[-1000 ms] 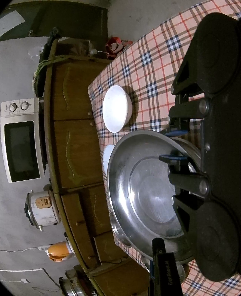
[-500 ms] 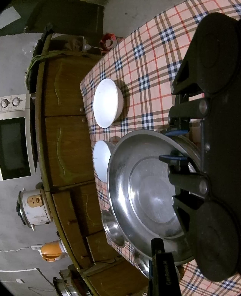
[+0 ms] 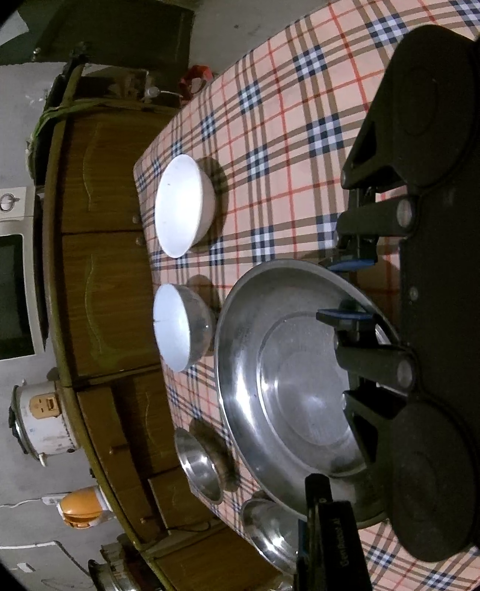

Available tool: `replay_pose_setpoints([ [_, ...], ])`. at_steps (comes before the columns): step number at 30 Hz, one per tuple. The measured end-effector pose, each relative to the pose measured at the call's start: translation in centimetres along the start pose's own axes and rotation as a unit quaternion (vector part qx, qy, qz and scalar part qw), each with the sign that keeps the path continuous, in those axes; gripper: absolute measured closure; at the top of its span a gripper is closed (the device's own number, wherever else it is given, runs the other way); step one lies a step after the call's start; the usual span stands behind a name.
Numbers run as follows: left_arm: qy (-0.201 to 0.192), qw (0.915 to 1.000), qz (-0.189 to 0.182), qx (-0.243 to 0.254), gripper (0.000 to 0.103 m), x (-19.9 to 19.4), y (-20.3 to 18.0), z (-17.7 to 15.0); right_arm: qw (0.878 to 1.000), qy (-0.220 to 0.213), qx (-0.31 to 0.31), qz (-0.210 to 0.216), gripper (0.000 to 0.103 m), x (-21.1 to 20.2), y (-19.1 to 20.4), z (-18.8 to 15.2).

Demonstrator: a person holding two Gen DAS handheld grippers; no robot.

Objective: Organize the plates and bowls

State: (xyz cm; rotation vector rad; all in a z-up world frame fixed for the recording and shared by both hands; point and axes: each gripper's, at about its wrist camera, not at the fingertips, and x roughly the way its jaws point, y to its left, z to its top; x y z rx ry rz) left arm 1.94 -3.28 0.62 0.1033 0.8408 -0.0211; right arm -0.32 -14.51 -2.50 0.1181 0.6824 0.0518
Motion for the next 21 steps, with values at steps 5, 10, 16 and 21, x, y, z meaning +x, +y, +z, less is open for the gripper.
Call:
replay_pose_setpoints([
  [5, 0.013, 0.9999, -0.001, 0.006, 0.067, 0.5, -0.3, -0.6, 1.0, 0.01, 0.0, -0.002, 0.075, 0.4, -0.1, -0.7],
  [10, 0.024, 0.9997, -0.001, 0.009, 0.067, 1.2, -0.4, -0.9, 1.0, 0.018, -0.001, -0.002, 0.075, 0.7, -0.3, -0.9],
  [16, 0.024, 0.9996, 0.003, 0.011, 0.067, 1.9, -0.5, -0.7, 1.0, 0.017, -0.005, -0.001, 0.075, 1.4, -0.2, -0.7],
  [21, 0.017, 0.9996, 0.012, 0.018, 0.067, 2.6, -0.7, -0.1, 1.0, 0.016, -0.007, -0.001, 0.075, 2.5, -0.3, -0.1],
])
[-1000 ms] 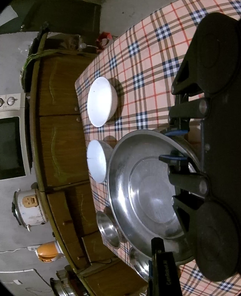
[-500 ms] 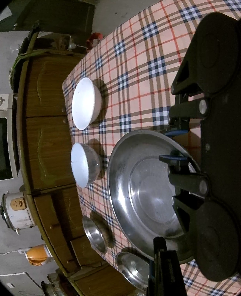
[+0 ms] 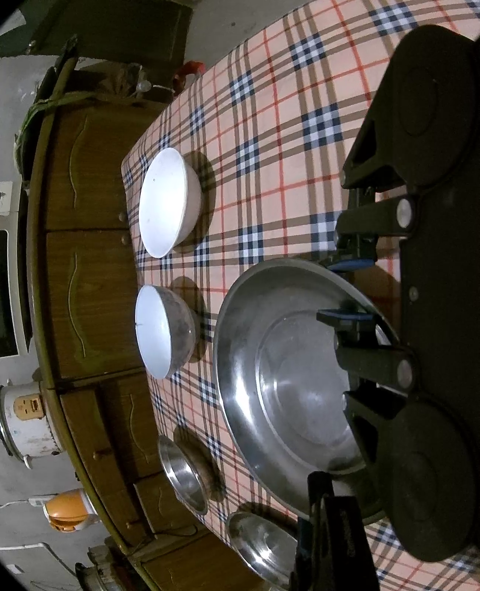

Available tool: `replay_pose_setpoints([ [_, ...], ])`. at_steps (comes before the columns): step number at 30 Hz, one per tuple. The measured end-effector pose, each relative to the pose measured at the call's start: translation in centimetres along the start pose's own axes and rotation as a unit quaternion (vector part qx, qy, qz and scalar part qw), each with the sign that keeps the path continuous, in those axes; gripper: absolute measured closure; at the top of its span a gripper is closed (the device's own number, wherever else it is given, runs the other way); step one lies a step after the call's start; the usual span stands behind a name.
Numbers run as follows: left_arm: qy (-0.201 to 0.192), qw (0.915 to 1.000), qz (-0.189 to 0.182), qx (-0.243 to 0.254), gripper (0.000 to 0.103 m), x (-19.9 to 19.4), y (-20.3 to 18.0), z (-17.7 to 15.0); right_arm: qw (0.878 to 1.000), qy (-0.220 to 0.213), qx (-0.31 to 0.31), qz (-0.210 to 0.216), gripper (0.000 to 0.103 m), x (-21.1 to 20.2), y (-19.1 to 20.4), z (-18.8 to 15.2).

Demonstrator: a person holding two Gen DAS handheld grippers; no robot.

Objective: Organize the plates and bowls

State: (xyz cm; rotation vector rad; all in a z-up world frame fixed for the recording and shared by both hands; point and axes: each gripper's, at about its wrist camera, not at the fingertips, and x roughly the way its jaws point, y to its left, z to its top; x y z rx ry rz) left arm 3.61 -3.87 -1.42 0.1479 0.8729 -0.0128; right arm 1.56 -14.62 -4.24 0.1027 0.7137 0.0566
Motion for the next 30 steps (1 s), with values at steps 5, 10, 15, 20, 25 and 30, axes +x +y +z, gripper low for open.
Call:
replay_pose_setpoints([
  [5, 0.0, 1.0, 0.006, 0.003, 0.066, 0.8, 0.1, 0.6, 1.0, -0.002, -0.003, 0.001, 0.075, 0.9, 0.0, 0.7],
  [10, 0.004, 0.9999, 0.007, 0.008, 0.065, 1.6, 0.0, 0.8, 1.0, 0.0, -0.008, -0.003, 0.075, 1.8, 0.1, 1.1],
  [15, 0.007, 0.9999, 0.009, 0.011, 0.065, 2.2, -0.2, 0.8, 1.0, 0.005, -0.008, -0.005, 0.075, 2.5, 0.0, 1.1],
  [20, 0.007, 0.9999, 0.007, 0.009, 0.065, 2.5, -0.1, 0.9, 1.0, 0.005, -0.01, -0.007, 0.075, 2.7, 0.0, 1.2],
  [25, 0.009, 1.0, 0.002, 0.002, 0.065, 2.8, 0.1, 0.9, 1.0, 0.003, -0.017, -0.011, 0.074, 2.8, 0.2, 1.2],
  [30, 0.007, 1.0, 0.001, 0.0, 0.065, 2.8, 0.1, 0.9, 1.0, 0.004, -0.018, -0.011, 0.074, 2.9, 0.2, 1.2],
])
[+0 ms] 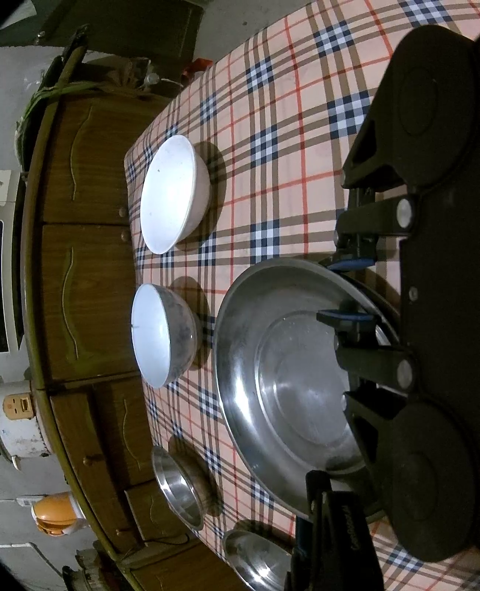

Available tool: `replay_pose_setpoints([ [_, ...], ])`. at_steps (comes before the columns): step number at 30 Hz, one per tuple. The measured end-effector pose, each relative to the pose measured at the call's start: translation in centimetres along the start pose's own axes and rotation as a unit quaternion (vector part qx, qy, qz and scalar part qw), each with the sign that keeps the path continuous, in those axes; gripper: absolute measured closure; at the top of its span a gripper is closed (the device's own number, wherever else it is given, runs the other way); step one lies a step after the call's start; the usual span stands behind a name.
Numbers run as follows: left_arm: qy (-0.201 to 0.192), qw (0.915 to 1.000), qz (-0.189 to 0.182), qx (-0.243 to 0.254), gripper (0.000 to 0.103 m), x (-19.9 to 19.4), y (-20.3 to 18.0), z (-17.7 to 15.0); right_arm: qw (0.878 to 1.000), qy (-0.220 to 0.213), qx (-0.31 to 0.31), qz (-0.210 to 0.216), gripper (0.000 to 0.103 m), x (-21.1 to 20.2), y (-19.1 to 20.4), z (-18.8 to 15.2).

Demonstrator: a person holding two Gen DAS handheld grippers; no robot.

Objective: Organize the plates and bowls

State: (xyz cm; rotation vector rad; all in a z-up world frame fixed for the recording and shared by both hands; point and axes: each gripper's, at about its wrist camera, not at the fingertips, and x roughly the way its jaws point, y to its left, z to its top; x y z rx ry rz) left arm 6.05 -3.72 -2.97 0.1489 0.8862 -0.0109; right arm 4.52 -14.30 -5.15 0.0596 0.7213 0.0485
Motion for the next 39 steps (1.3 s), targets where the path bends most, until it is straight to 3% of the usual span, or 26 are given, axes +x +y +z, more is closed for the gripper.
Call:
replay_pose_setpoints([
  [17, -0.002, 1.0, 0.008, 0.003, 0.064, -0.1, 0.0, -0.3, 1.0, 0.002, -0.013, -0.004, 0.073, -0.3, 0.5, -0.2],
  [21, -0.003, 0.9999, 0.011, 0.005, 0.064, 0.1, -0.1, -0.5, 1.0, 0.002, -0.022, -0.001, 0.065, -0.3, 0.9, -0.4],
  [29, -0.005, 1.0, 0.007, -0.001, 0.064, 0.2, 0.0, -0.5, 1.0, 0.006, -0.018, -0.009, 0.063, -0.5, 0.5, -0.5],
  [34, -0.005, 1.0, 0.006, -0.005, 0.064, 0.1, 0.1, -0.5, 0.999, -0.005, -0.03, -0.022, 0.033, -1.2, 0.5, -0.4],
  [39, -0.007, 0.9998, 0.008, -0.018, 0.063, -0.3, 0.8, -0.5, 0.999, -0.014, -0.034, -0.035, 0.032, -2.1, 0.3, -0.3],
])
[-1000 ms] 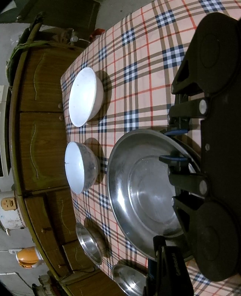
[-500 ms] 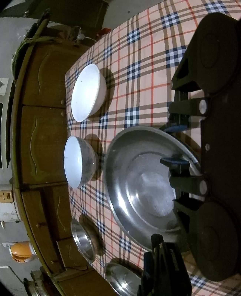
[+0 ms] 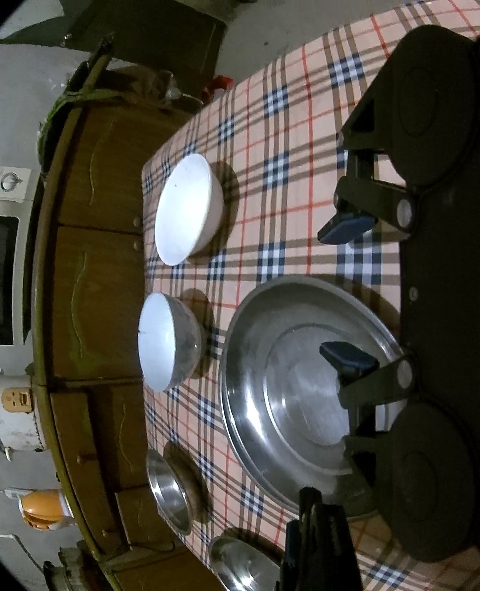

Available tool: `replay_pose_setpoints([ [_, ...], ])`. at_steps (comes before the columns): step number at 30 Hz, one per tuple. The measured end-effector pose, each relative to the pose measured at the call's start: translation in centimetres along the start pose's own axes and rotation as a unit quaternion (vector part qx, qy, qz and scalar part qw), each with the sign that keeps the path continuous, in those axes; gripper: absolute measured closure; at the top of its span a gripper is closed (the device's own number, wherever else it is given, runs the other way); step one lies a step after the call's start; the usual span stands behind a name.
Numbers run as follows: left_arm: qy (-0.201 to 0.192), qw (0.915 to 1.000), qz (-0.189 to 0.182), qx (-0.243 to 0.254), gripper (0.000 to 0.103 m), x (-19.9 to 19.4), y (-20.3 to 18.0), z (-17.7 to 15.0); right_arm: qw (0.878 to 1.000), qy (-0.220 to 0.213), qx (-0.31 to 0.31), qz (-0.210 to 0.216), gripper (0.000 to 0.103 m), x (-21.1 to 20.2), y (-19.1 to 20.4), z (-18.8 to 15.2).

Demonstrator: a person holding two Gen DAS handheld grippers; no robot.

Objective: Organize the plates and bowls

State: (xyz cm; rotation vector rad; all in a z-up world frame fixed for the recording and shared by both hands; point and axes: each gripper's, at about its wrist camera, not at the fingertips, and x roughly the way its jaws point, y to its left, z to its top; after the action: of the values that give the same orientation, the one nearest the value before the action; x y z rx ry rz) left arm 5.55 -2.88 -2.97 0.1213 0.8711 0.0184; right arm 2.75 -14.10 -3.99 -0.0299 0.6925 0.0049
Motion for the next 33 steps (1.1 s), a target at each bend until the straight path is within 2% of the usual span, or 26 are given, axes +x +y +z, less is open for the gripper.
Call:
replay_pose_setpoints([
  [2, -0.001, 1.0, -0.001, -0.005, 0.063, -0.2, 0.3, 0.0, 1.0, 0.0, 0.005, -0.001, 0.032, -0.3, -0.2, -0.1],
  [6, -0.003, 0.9999, -0.001, -0.01, 0.054, -0.8, 0.8, -0.1, 1.0, -0.002, 0.008, -0.005, 0.031, -1.3, -0.4, -0.4],
  [11, -0.01, 0.9999, -0.003, -0.011, 0.049, -1.7, 1.3, -0.4, 1.0, -0.007, 0.014, 0.011, 0.031, -3.2, -1.2, -1.3],
  [16, -0.012, 0.9998, -0.008, -0.013, 0.047, -2.1, 1.6, -0.7, 1.0, -0.005, 0.009, 0.017, 0.031, -4.4, -1.3, -2.3],
  [21, -0.016, 0.9997, -0.01, -0.015, 0.043, -2.5, 1.8, -0.9, 1.0, 0.01, 0.001, 0.016, 0.031, -3.9, -0.9, -3.0],
  [33, -0.015, 0.9997, -0.01, -0.018, 0.041, -2.6, 2.3, -1.3, 1.0, 0.016, -0.008, 0.008, 0.031, -2.2, -0.6, -3.5],
])
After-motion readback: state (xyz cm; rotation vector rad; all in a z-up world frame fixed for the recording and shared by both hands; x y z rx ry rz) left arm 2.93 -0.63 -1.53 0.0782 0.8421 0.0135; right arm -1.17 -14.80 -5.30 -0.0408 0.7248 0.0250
